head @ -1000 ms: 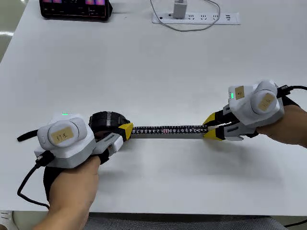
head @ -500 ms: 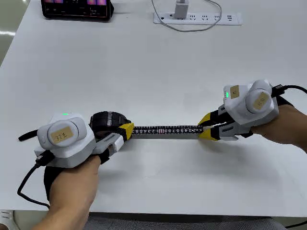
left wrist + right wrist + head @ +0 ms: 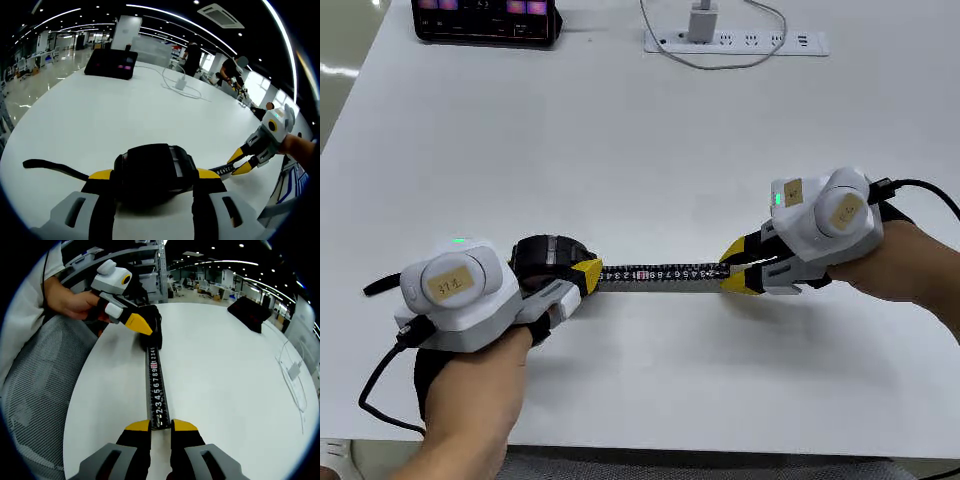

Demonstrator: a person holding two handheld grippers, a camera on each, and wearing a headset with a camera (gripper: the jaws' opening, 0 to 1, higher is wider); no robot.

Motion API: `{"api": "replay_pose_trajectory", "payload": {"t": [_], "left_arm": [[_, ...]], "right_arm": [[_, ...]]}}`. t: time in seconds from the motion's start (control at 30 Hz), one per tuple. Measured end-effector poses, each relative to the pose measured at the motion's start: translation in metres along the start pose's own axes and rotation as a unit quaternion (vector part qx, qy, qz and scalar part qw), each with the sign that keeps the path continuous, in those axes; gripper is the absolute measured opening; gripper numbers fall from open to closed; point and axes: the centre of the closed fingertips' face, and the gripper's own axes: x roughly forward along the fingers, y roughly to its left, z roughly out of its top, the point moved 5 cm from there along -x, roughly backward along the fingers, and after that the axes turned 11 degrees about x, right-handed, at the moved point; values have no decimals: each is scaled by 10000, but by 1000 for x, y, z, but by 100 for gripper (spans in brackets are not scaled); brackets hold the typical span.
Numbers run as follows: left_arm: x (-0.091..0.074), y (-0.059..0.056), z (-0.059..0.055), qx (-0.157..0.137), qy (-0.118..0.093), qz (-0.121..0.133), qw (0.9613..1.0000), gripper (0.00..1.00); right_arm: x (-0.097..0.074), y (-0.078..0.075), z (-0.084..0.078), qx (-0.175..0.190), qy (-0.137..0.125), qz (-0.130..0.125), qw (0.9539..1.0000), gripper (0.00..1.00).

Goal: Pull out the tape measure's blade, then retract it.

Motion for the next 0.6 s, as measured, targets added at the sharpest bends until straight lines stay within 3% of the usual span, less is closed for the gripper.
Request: {"api": "replay_pose_trajectory", "payload": {"t": [0.6], "left_arm": [[0, 1, 0, -45, -11, -36, 10000, 57]], "right_arm": [[16, 2, 15, 18, -138, 124, 9998, 11]]}}
